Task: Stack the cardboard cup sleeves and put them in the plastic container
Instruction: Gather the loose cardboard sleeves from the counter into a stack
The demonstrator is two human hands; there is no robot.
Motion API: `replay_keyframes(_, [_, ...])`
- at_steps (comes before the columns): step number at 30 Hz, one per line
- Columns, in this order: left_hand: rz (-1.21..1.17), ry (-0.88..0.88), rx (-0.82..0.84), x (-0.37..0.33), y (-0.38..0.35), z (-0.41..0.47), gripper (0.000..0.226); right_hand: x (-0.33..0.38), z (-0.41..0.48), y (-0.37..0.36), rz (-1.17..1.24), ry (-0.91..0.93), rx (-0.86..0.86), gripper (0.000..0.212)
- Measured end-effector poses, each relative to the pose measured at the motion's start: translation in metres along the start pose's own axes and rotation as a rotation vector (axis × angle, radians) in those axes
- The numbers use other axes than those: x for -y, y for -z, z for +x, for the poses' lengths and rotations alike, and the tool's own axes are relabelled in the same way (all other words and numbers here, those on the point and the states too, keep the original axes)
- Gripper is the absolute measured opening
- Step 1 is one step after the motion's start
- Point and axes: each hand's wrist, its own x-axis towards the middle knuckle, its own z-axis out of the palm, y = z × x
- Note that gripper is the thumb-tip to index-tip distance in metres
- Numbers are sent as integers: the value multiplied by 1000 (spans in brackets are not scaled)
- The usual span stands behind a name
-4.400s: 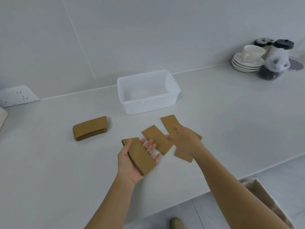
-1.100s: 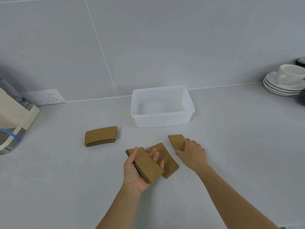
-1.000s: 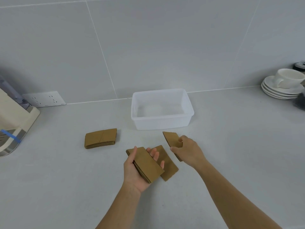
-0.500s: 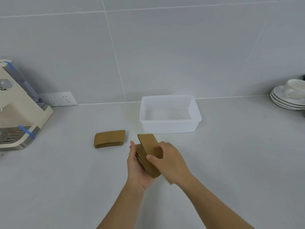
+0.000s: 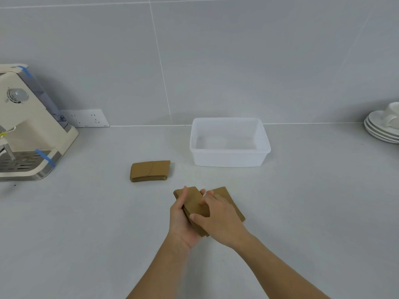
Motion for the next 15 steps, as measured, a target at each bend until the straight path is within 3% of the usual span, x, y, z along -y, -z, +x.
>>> replay_keyframes(4, [-10, 11, -17, 2, 4, -4, 44, 0, 2, 5, 23, -22, 102, 52])
replay_keyframes(7, [-22, -1, -37, 0, 6, -6, 44, 1, 7, 15, 121, -55, 114, 43])
replay_keyframes(15, [-191, -52, -45, -12, 22, -15, 44, -14, 30, 32, 34, -173, -104, 45])
